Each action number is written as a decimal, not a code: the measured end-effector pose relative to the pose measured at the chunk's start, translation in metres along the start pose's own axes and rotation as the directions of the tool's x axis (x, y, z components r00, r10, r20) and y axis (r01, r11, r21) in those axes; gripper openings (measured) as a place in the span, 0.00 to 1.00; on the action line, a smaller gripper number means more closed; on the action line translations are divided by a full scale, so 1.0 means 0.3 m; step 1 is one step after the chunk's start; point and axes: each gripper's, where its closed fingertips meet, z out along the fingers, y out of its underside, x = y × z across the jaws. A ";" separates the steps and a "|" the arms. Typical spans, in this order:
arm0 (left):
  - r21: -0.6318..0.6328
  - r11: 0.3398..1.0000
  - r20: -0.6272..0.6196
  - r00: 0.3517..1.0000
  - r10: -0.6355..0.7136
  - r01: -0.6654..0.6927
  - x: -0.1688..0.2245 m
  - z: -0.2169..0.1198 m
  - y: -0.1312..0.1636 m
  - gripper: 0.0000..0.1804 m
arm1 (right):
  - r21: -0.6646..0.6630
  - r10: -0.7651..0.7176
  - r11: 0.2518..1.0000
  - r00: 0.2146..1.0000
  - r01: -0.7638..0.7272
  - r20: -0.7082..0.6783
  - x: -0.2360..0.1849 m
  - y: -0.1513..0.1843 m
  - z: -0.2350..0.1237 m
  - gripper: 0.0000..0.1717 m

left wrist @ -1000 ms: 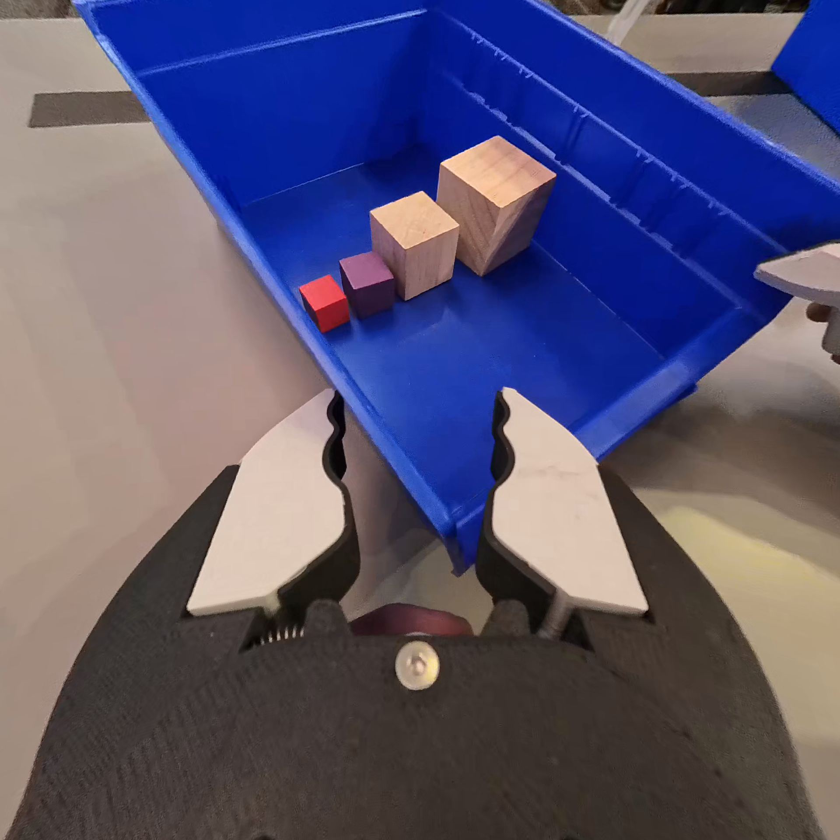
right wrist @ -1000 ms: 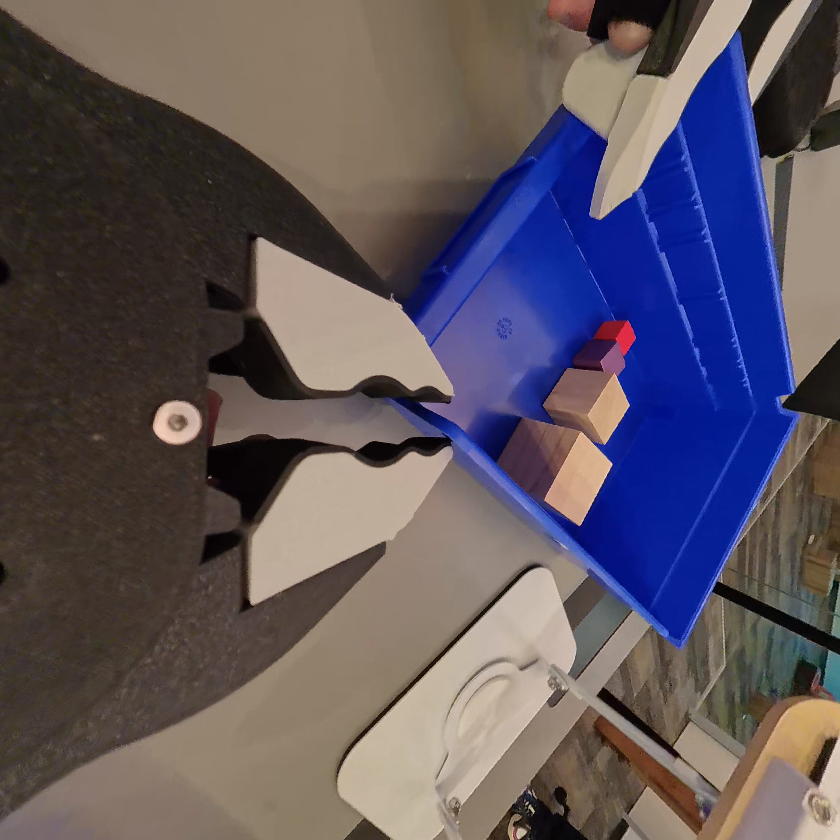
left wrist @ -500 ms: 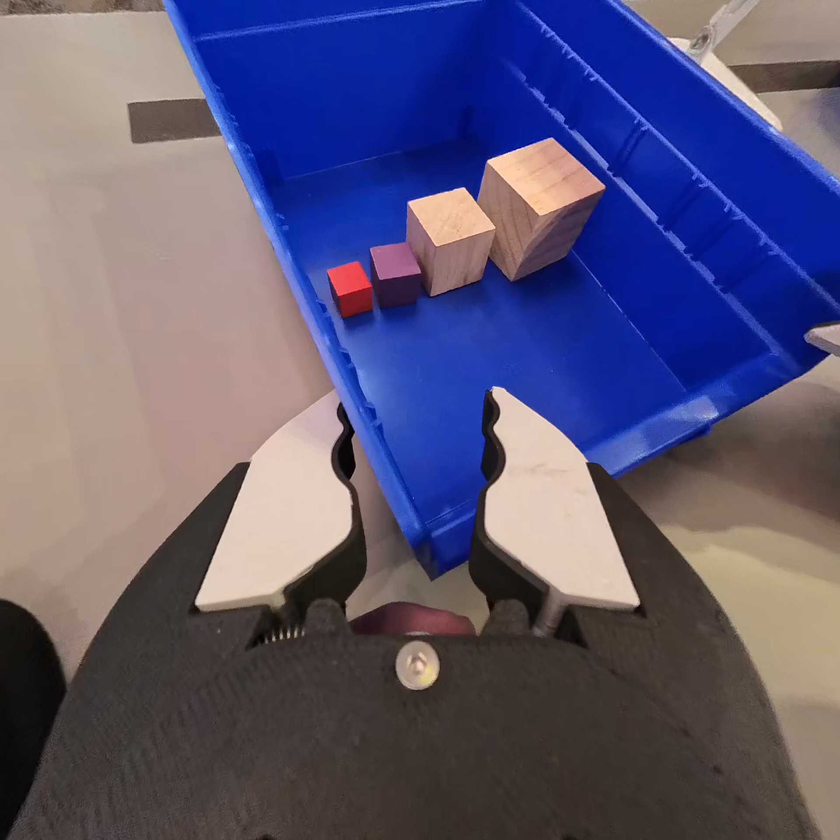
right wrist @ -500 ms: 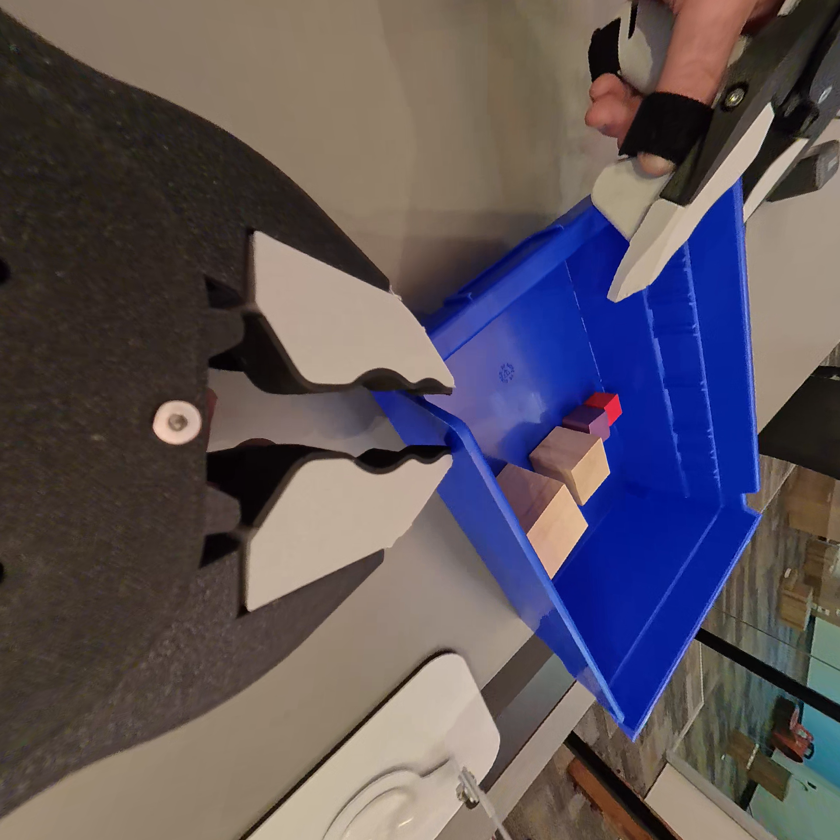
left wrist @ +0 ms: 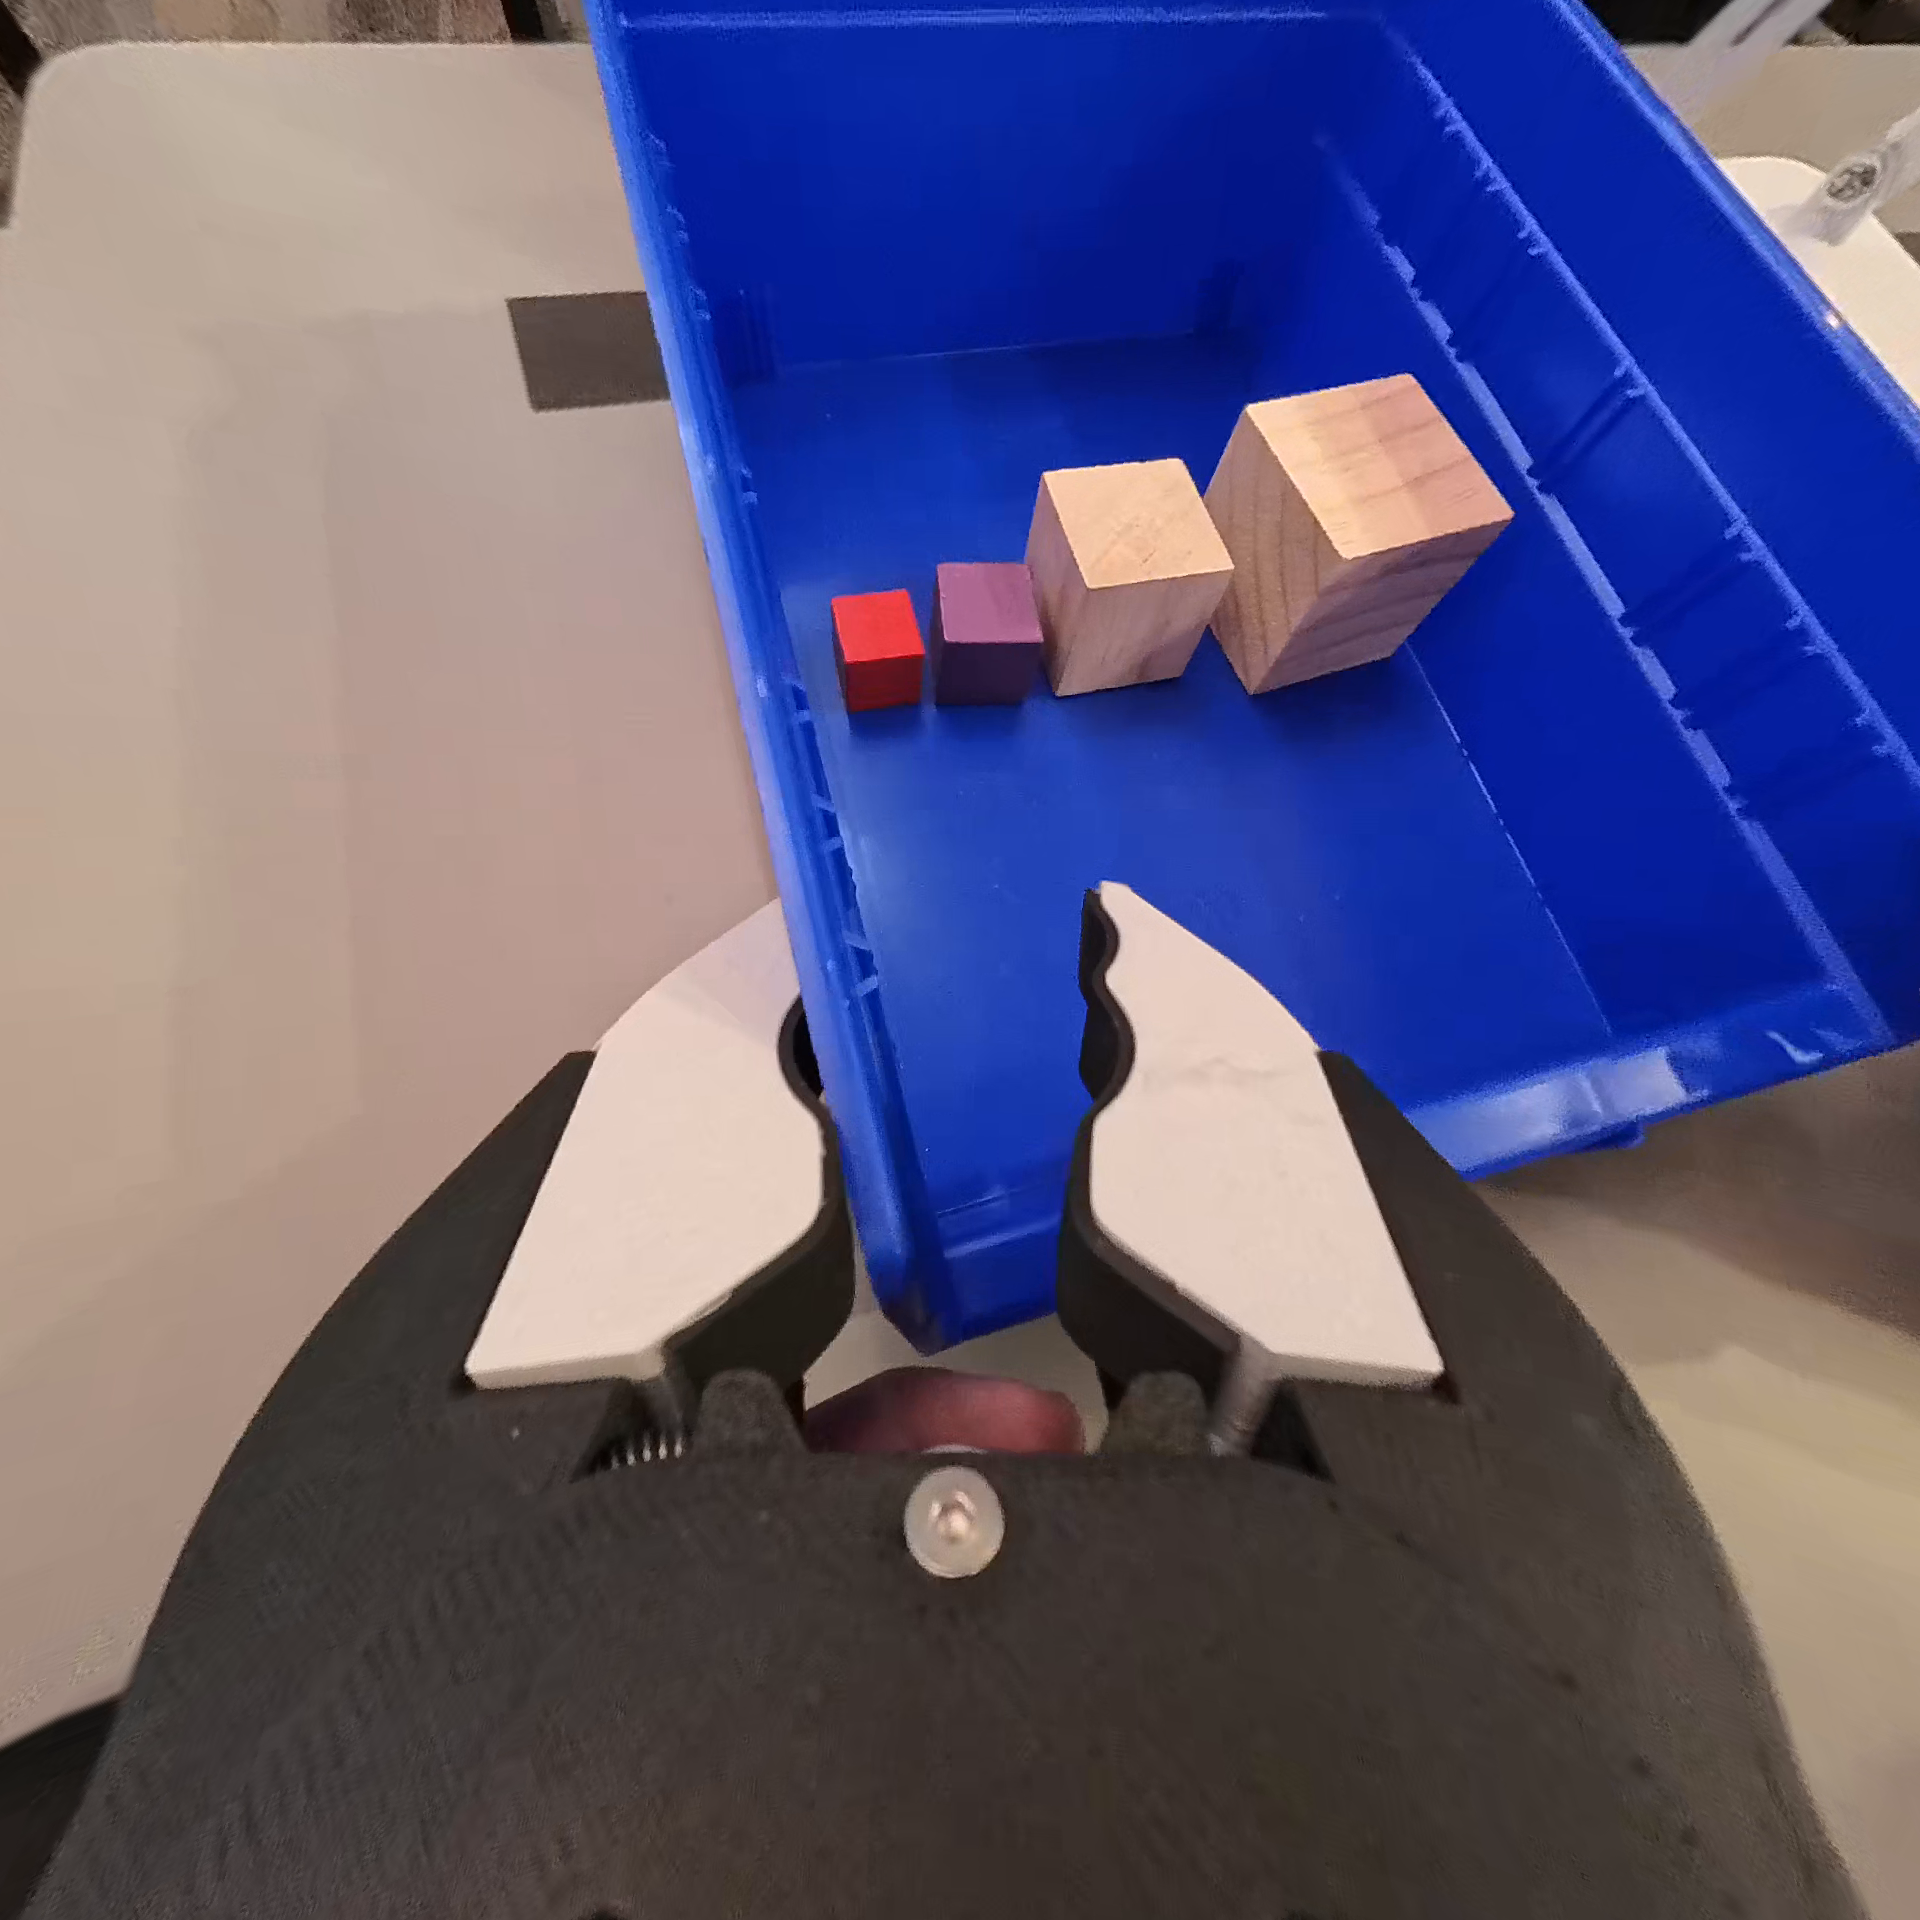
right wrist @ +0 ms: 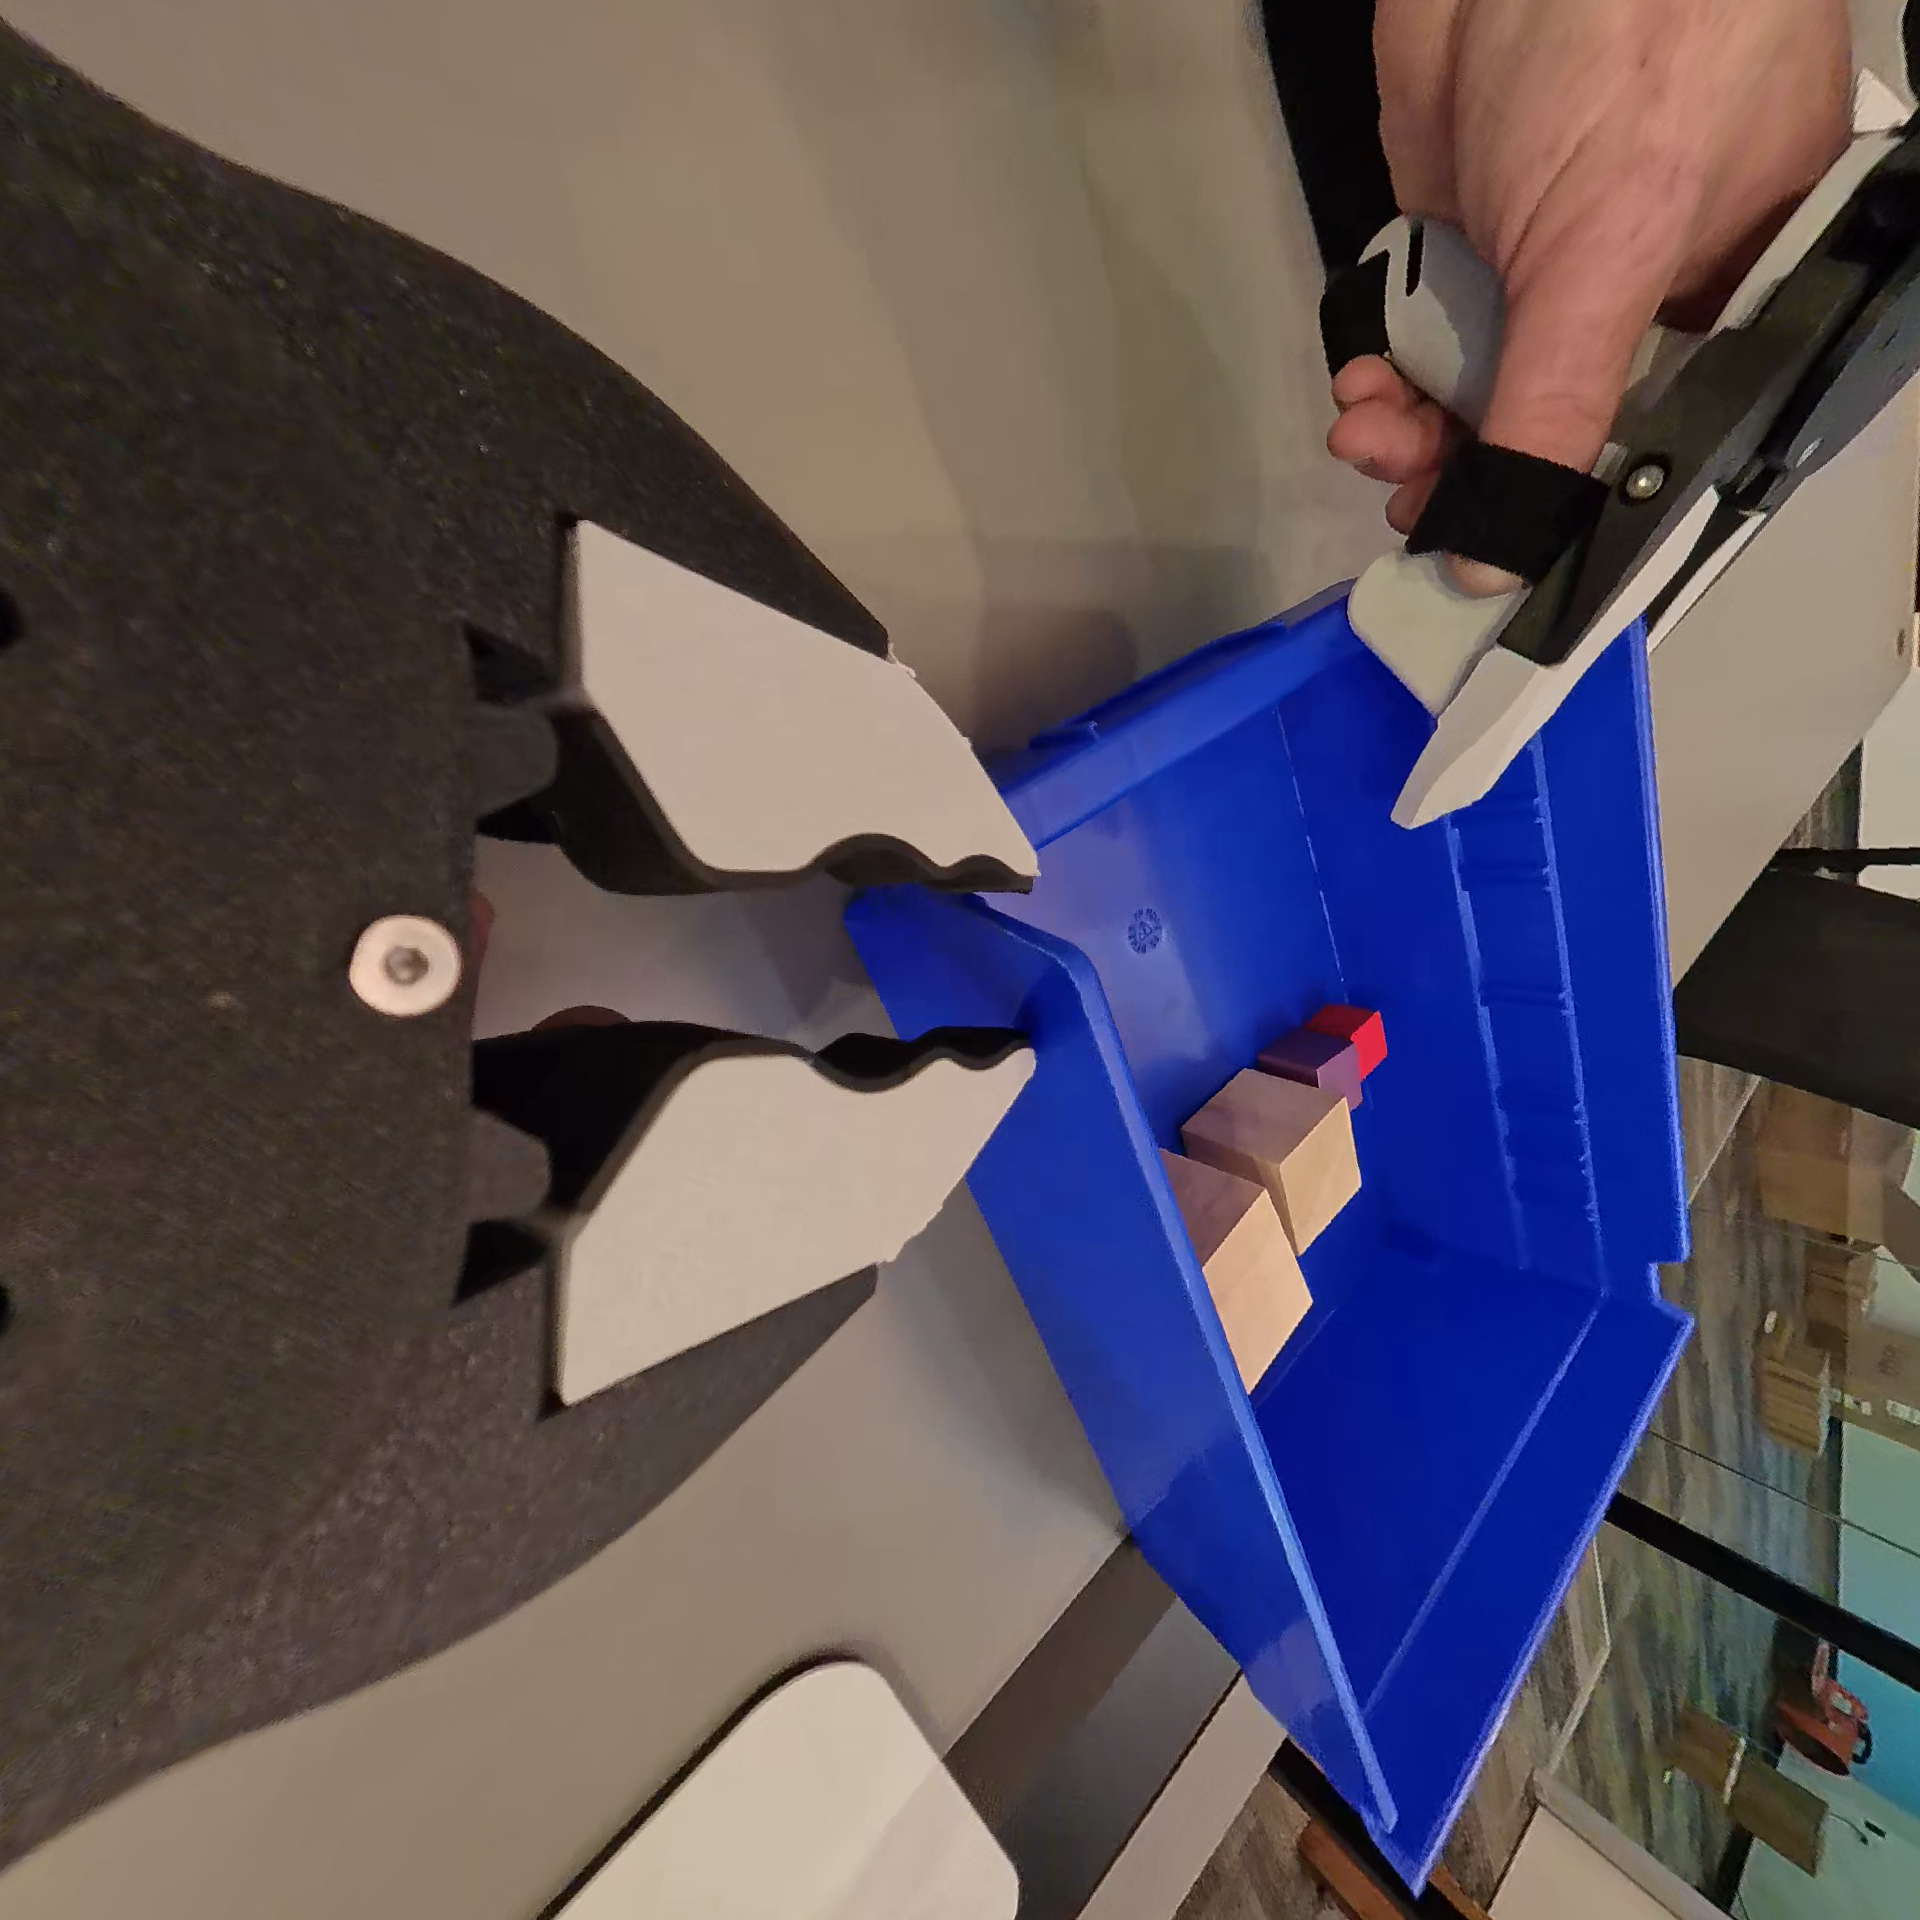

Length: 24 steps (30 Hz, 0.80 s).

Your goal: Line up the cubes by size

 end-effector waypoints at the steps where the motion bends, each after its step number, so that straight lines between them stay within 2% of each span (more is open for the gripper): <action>1: -0.001 1.000 0.003 1.000 -0.003 0.003 -0.012 0.006 -0.007 0.24 | 0.003 0.001 1.000 1.000 -0.001 -0.002 0.002 -0.004 0.011 0.14; 14: -0.006 0.999 0.028 0.999 -0.040 0.040 -0.110 0.074 -0.071 0.19 | 0.025 0.034 0.999 0.999 -0.033 -0.022 0.049 -0.037 0.105 0.14; 24: 0.003 0.999 0.035 0.998 -0.051 0.051 -0.130 0.091 -0.089 0.18 | 0.042 0.047 0.998 0.998 -0.046 -0.031 0.070 -0.045 0.131 0.14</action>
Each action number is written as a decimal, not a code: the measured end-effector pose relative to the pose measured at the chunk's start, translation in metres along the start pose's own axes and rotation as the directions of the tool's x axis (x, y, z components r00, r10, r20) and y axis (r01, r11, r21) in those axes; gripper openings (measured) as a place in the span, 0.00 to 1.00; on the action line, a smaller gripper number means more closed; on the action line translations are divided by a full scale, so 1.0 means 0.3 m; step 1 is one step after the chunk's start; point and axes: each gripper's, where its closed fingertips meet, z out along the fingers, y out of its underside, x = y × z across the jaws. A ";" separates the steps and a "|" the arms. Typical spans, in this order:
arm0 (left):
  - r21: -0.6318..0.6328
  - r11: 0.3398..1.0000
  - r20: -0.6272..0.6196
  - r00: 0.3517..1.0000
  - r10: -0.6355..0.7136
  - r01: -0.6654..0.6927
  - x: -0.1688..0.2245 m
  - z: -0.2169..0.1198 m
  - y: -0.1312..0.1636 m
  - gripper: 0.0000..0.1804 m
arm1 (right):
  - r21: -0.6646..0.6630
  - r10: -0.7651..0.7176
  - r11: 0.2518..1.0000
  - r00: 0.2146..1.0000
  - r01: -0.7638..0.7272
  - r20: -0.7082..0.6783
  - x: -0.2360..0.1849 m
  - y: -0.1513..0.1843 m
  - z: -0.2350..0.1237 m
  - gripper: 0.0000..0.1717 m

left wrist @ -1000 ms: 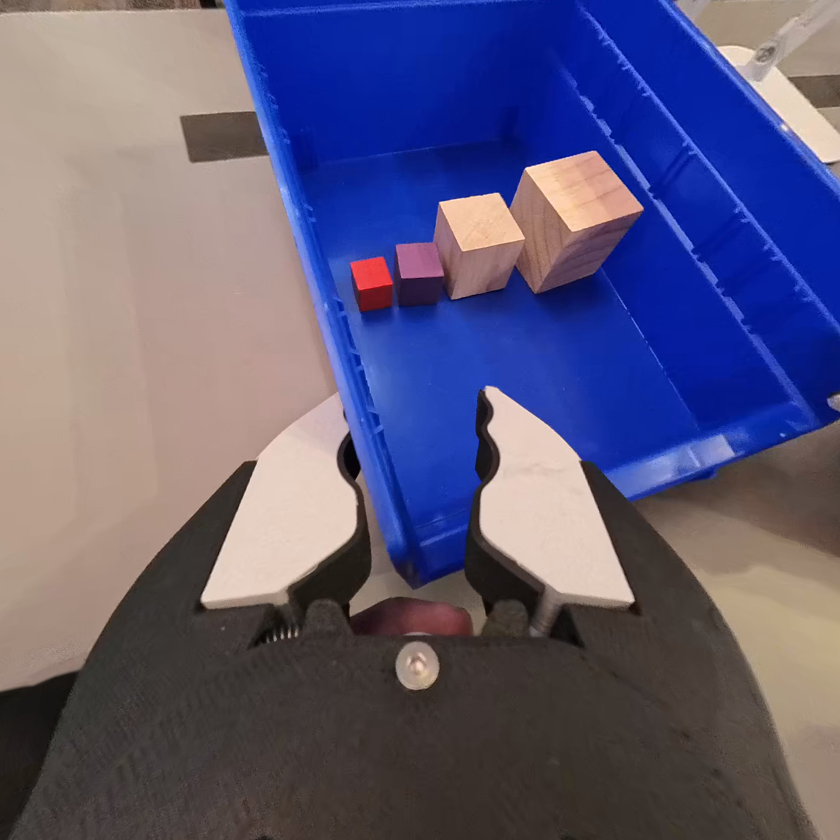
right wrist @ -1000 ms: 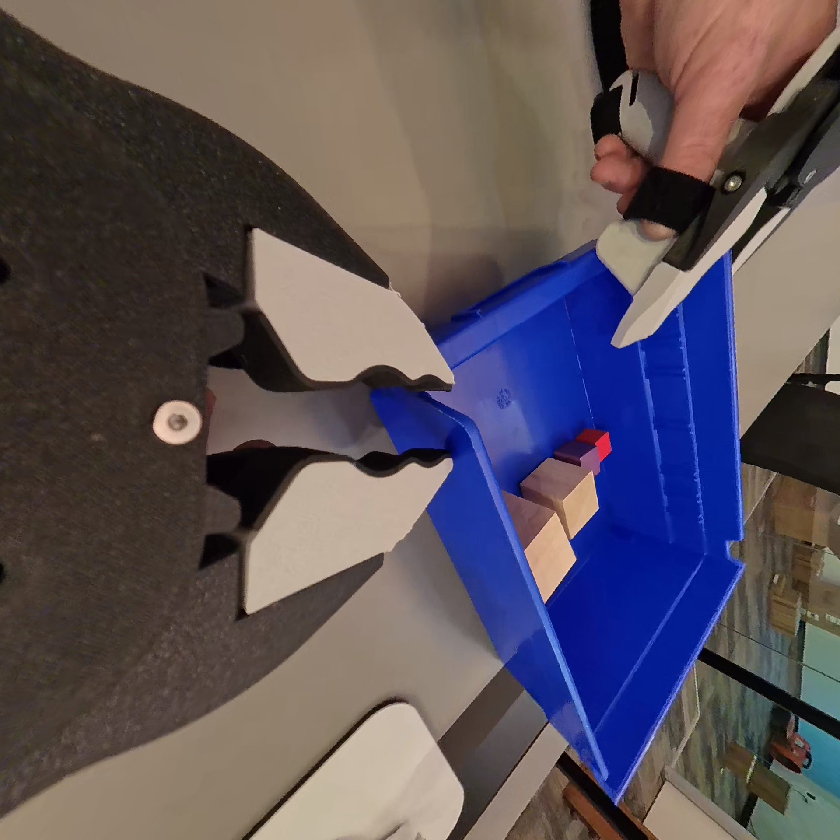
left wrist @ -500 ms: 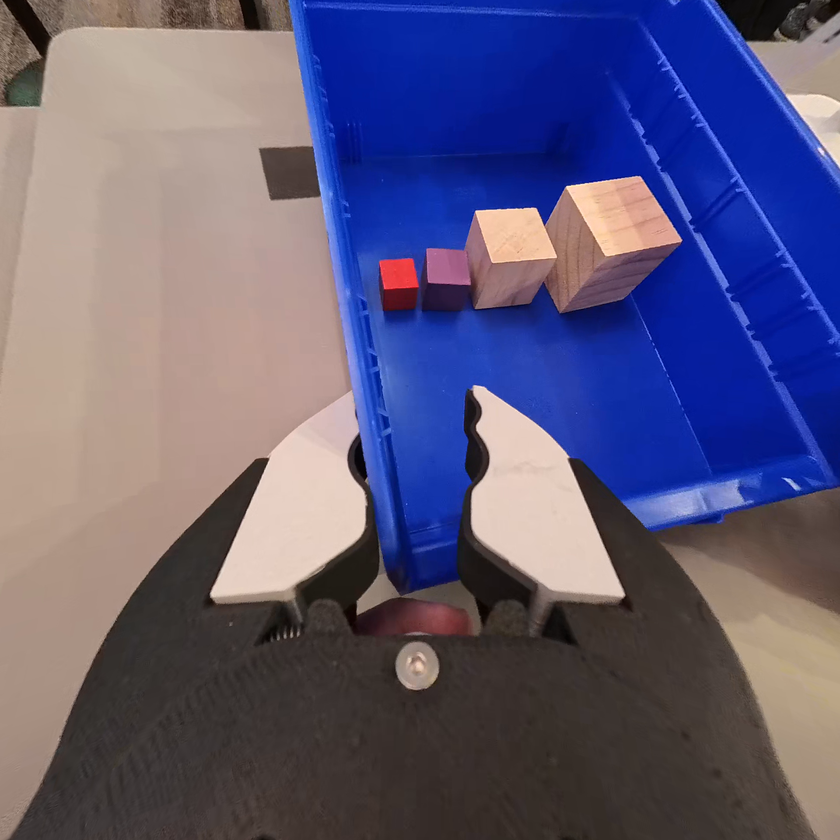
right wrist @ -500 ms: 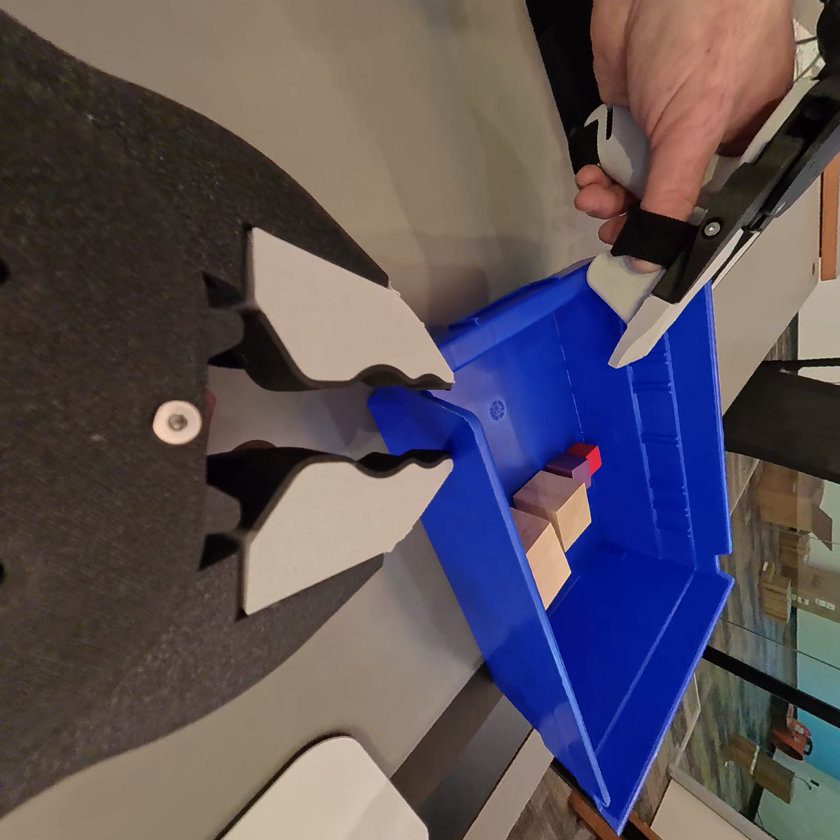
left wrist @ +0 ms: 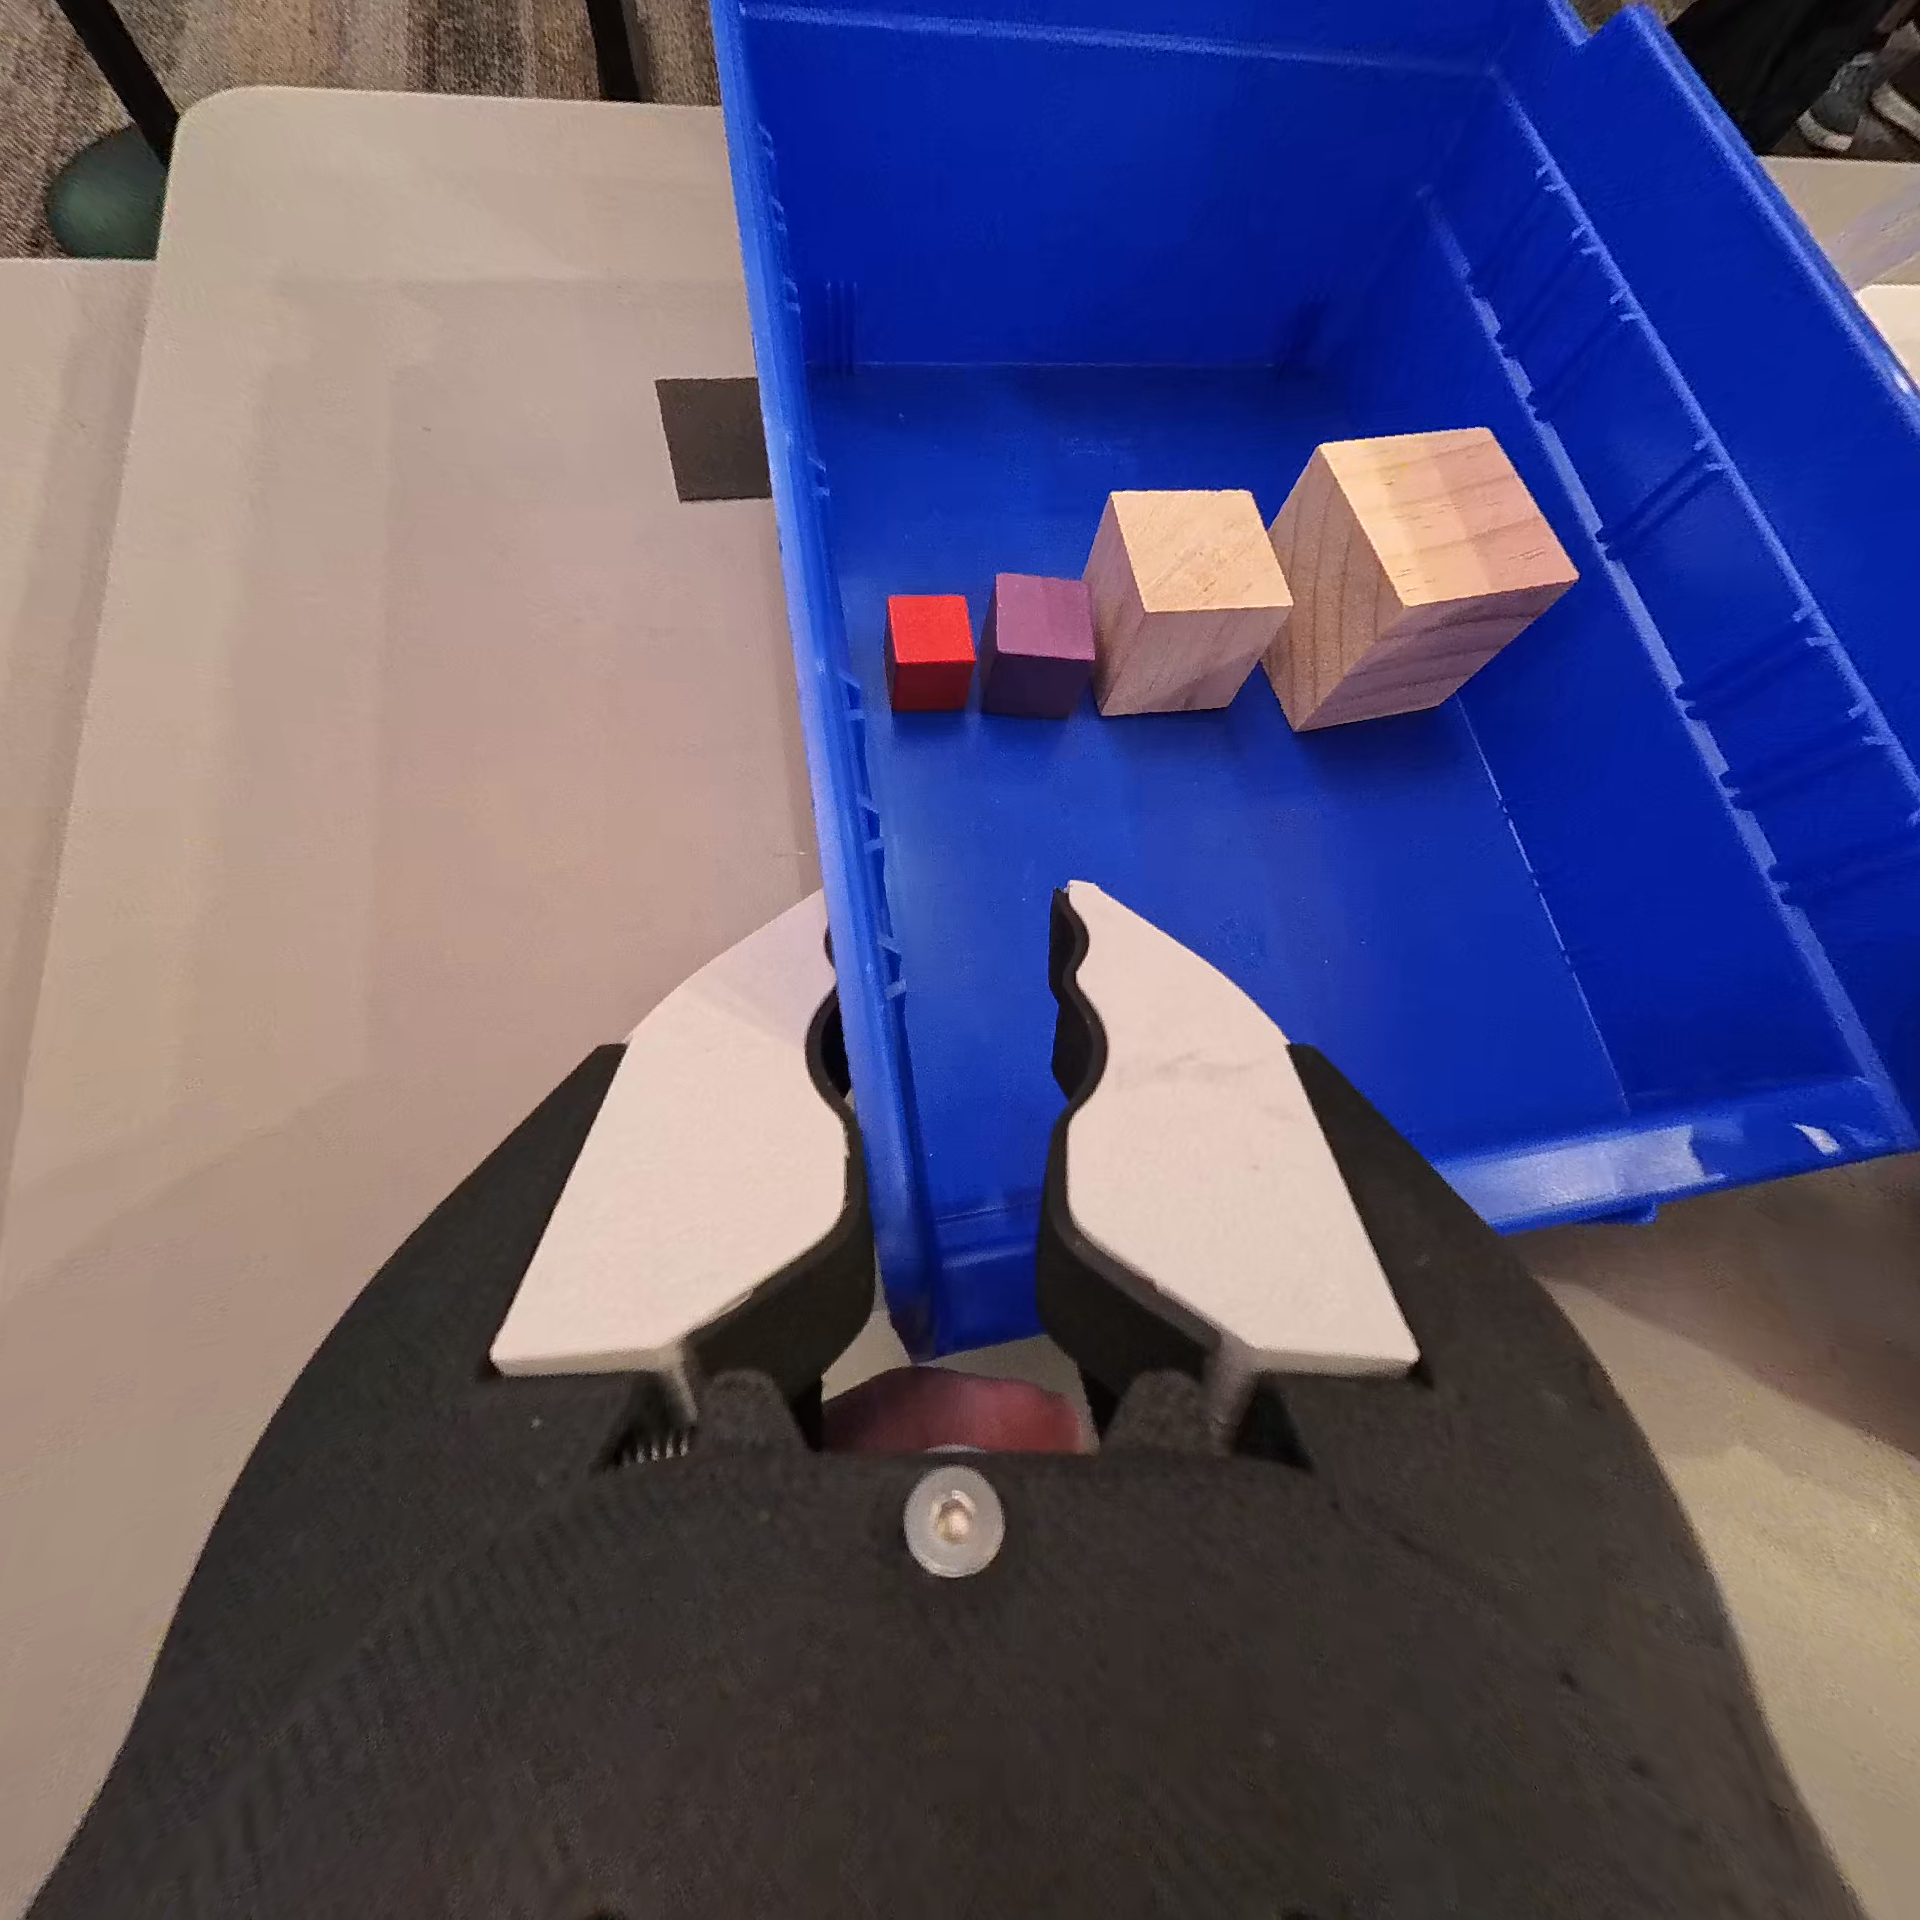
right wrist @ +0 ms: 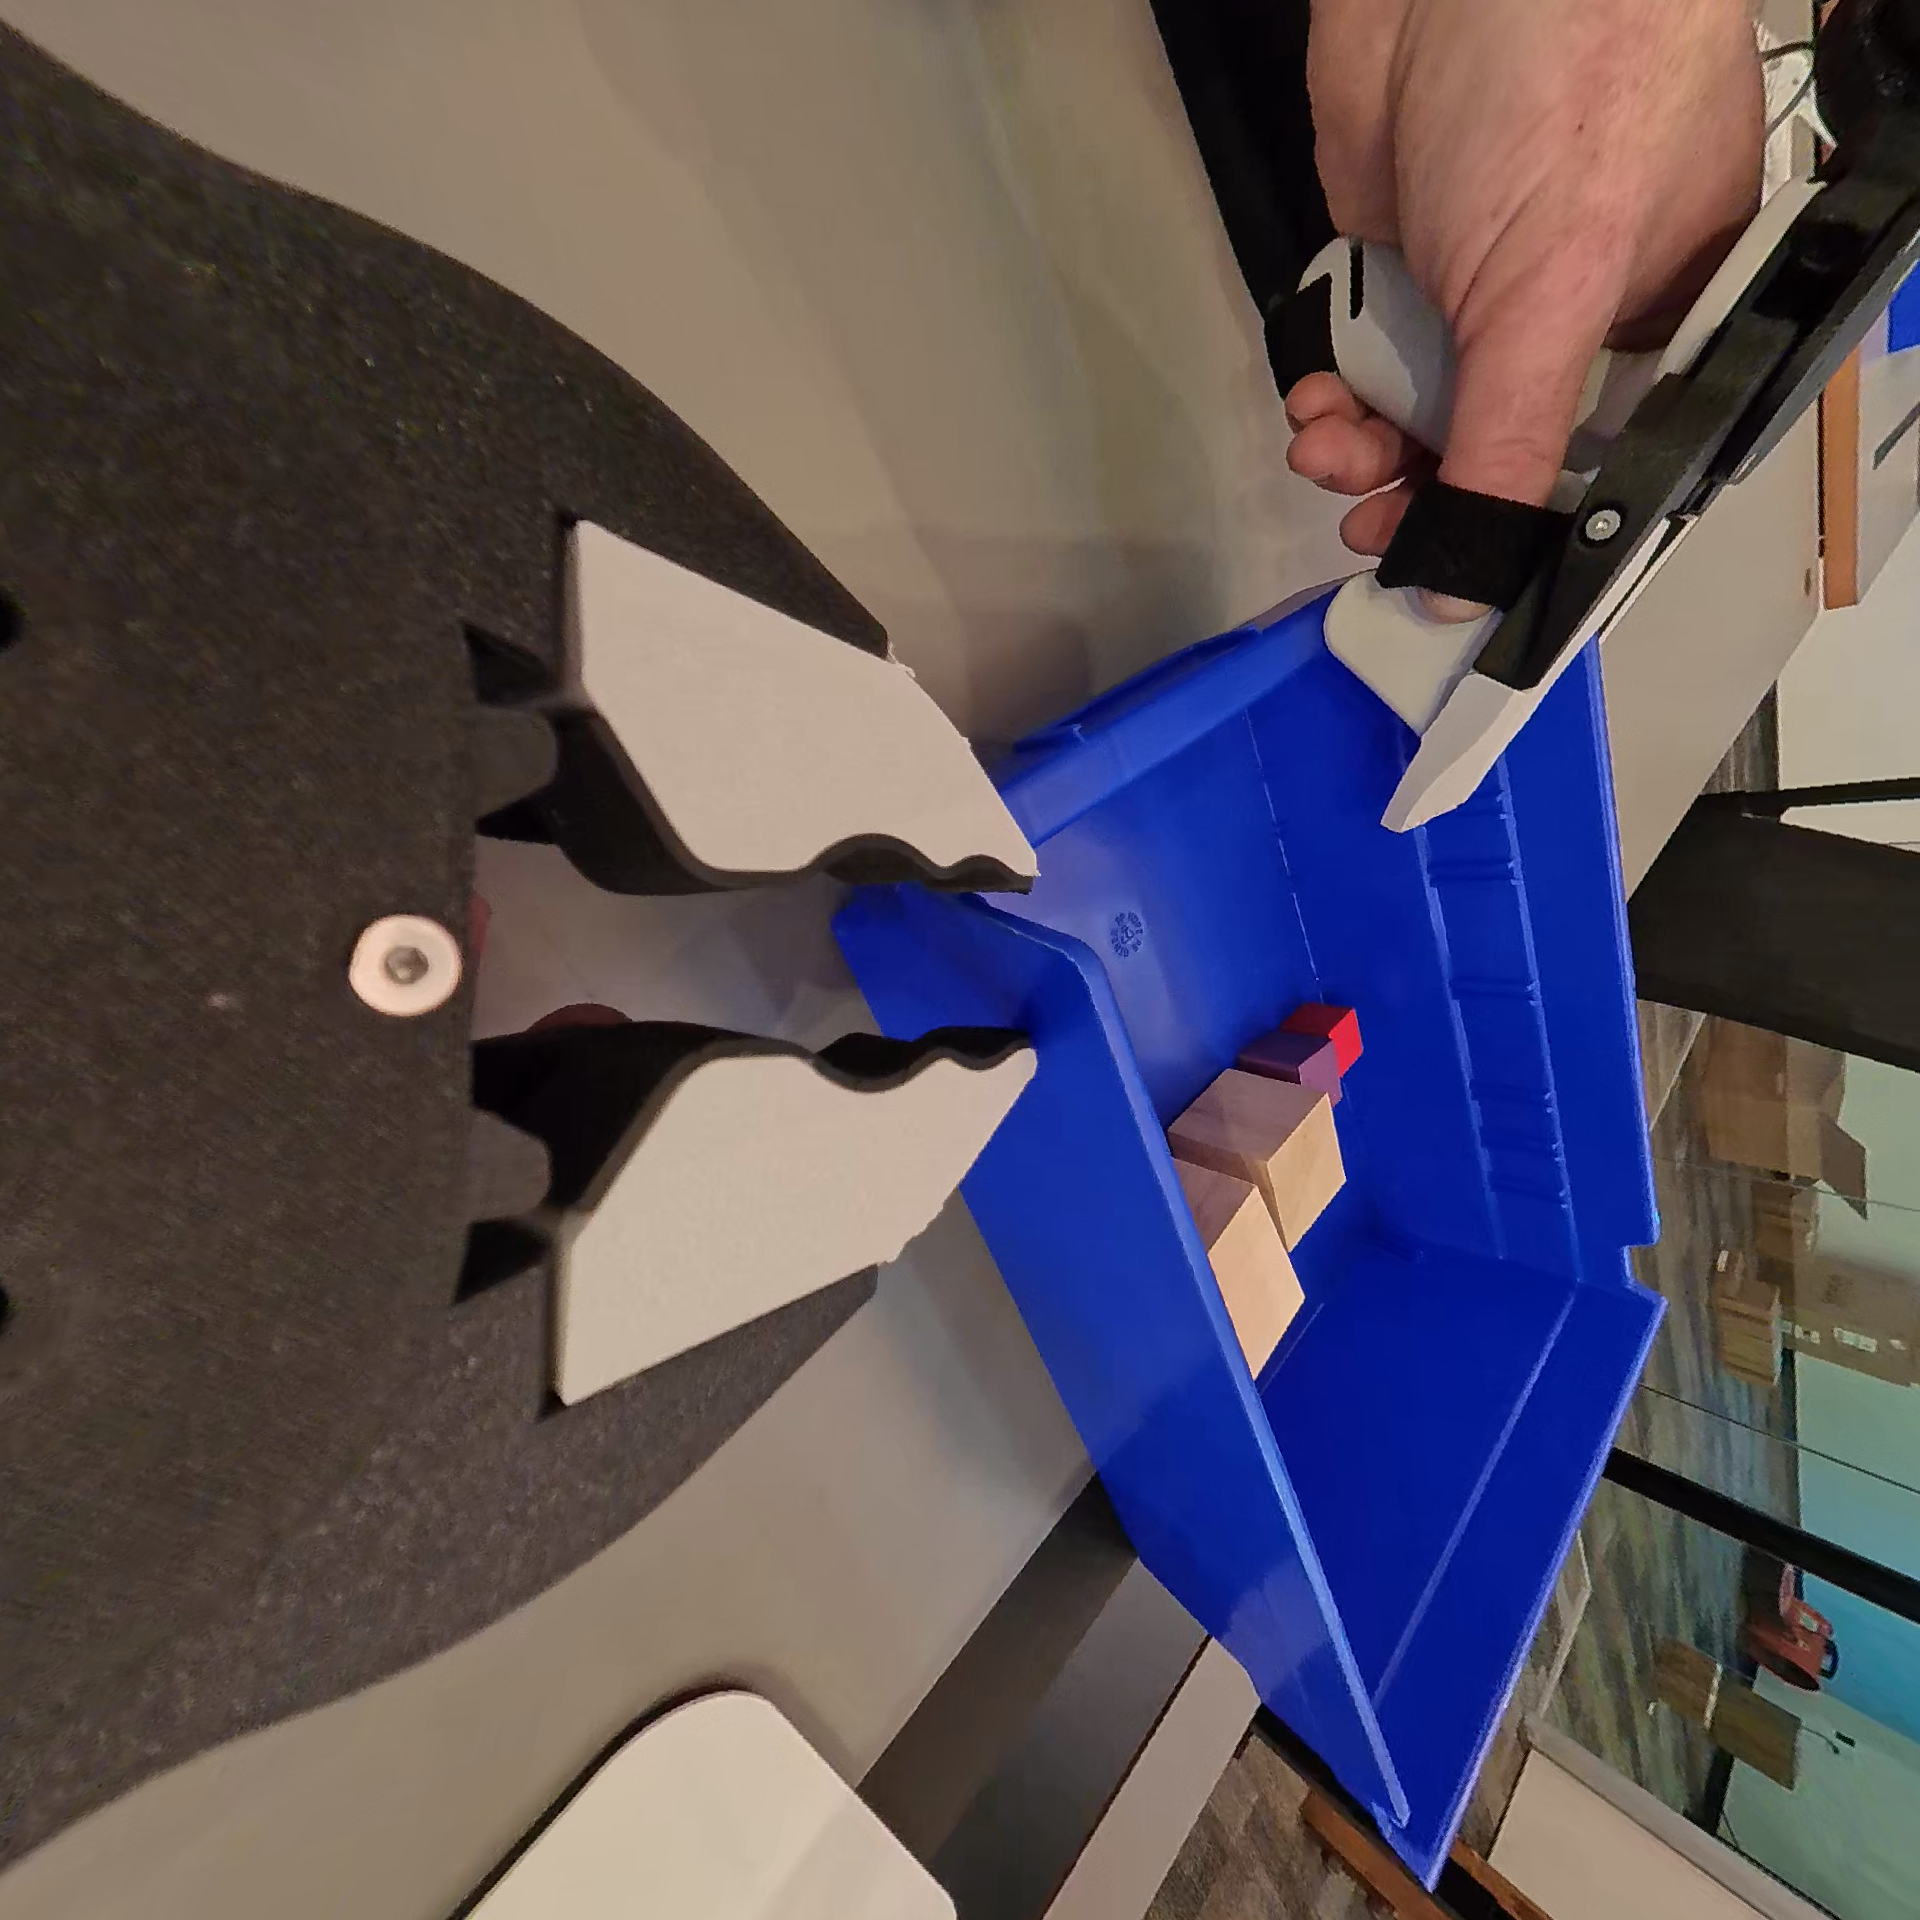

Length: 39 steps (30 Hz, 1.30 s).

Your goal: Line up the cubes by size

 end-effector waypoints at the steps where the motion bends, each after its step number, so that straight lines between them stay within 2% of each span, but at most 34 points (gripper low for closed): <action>1: 0.000 1.000 0.000 1.000 -0.002 0.002 0.000 0.000 0.000 0.18 | 0.001 0.000 1.000 1.000 0.000 -0.001 0.000 0.000 0.000 0.14; 10: 0.002 1.000 0.004 1.000 -0.004 0.004 -0.001 0.001 -0.001 0.18 | 0.003 -0.004 1.000 1.000 0.004 0.001 0.001 0.000 0.001 0.14; 14: 0.020 1.000 0.018 1.000 0.013 -0.013 0.001 0.001 -0.005 0.25 | 0.005 -0.009 1.000 1.000 0.009 0.004 0.001 0.000 0.000 0.14; 17: 0.028 0.999 0.049 0.998 0.038 -0.040 0.001 -0.008 -0.003 0.34 | 0.011 0.002 1.000 1.000 -0.002 0.009 -0.002 0.002 -0.002 0.20; 22: 0.099 0.993 0.137 0.989 0.049 -0.063 -0.027 -0.098 -0.037 0.49 | 0.023 0.000 1.000 1.000 0.000 -0.001 0.007 0.001 -0.041 0.24; 26: 0.161 0.976 0.214 0.971 0.110 -0.146 -0.001 -0.214 -0.066 0.47 | 0.024 0.001 1.000 1.000 -0.001 -0.005 0.025 0.011 -0.096 0.24; 32: 0.224 0.919 0.190 0.939 0.286 -0.325 0.269 -0.287 -0.049 0.38 | 0.009 -0.026 1.000 0.999 0.026 -0.024 0.060 0.077 -0.224 0.24; 36: 0.252 0.885 0.077 0.920 0.386 -0.392 0.538 -0.243 -0.005 0.36 | 0.012 -0.048 0.999 0.998 0.048 -0.052 0.096 0.124 -0.325 0.24; 39: 0.267 0.865 -0.037 0.893 0.448 -0.424 0.756 -0.202 0.034 0.31 | 0.014 -0.068 0.998 0.994 0.069 -0.082 0.133 0.158 -0.402 0.24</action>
